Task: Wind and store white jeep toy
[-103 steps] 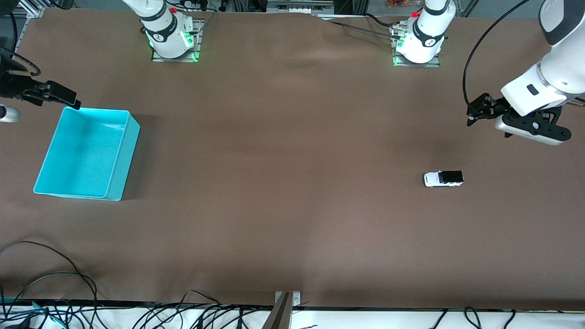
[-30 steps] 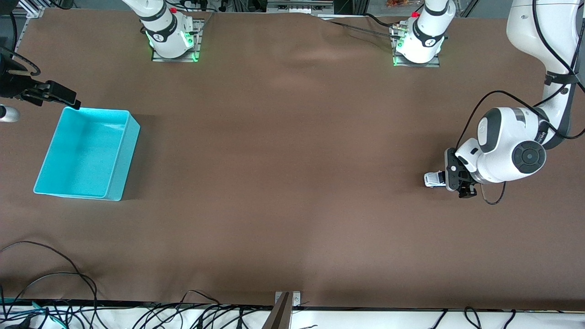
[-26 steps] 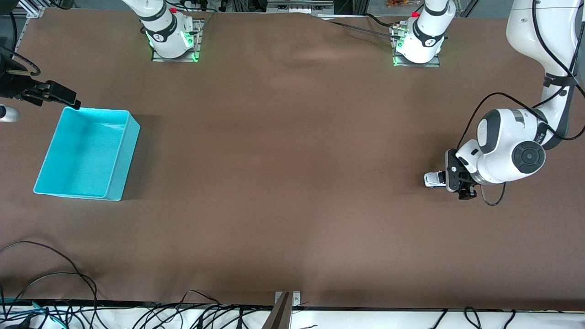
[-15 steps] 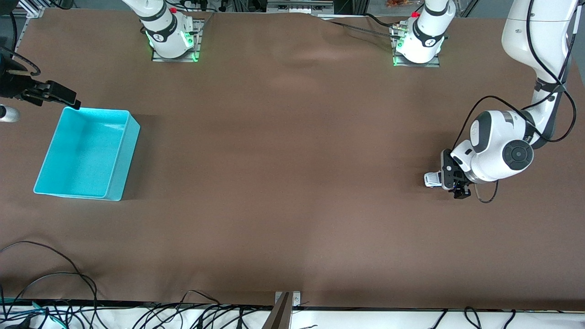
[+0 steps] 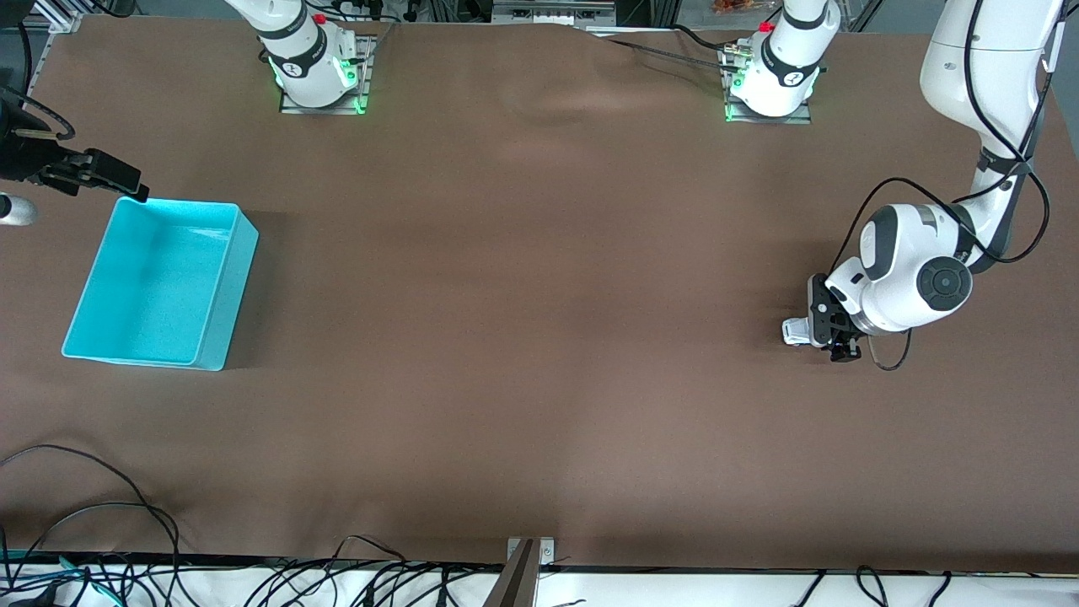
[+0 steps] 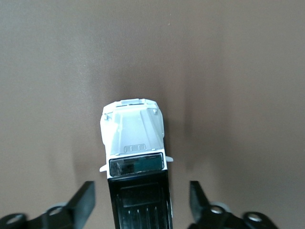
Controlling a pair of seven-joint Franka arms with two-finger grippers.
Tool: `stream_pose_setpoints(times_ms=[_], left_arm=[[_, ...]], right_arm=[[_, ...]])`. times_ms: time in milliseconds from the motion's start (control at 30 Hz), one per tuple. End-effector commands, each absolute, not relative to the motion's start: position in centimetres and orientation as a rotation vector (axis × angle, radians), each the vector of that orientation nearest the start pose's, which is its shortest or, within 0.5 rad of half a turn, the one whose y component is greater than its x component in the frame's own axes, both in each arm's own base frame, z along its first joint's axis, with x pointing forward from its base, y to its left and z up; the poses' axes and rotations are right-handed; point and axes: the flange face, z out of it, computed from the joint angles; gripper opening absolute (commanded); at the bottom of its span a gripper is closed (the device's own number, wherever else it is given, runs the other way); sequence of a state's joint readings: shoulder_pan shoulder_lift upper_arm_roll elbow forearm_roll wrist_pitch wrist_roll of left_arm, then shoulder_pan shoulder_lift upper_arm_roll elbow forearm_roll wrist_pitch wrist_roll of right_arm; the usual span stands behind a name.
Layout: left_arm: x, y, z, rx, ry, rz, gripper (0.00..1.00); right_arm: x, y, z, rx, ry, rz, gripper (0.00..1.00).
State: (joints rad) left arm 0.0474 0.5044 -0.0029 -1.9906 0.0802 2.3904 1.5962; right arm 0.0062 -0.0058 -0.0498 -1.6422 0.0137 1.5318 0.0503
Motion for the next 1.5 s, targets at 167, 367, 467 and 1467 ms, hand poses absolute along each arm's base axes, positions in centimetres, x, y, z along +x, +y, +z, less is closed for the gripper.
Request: stream_pose_setpoints(times_ms=[167, 367, 467, 1467], left_arm=[[60.2, 2.9, 19.5, -2.167, 2.300, 0.138, 0.07], [60.2, 2.9, 19.5, -2.166, 2.300, 0.136, 0.01], [60.2, 2.9, 19.5, -2.168, 2.299, 0.135, 0.01], [59.6, 8.7, 18.8, -2.212, 2.282, 0.145, 0.01]], right_arm=[[54.5, -2.2, 59.7, -3.124, 0.132, 0.146, 1.00], [54.5, -2.2, 59.7, -3.124, 0.132, 0.146, 1.00], [54.5, -2.2, 59.7, -3.124, 0.132, 0.146, 1.00], [54.5, -2.2, 59.9, -3.125, 0.132, 0.139, 1.00]])
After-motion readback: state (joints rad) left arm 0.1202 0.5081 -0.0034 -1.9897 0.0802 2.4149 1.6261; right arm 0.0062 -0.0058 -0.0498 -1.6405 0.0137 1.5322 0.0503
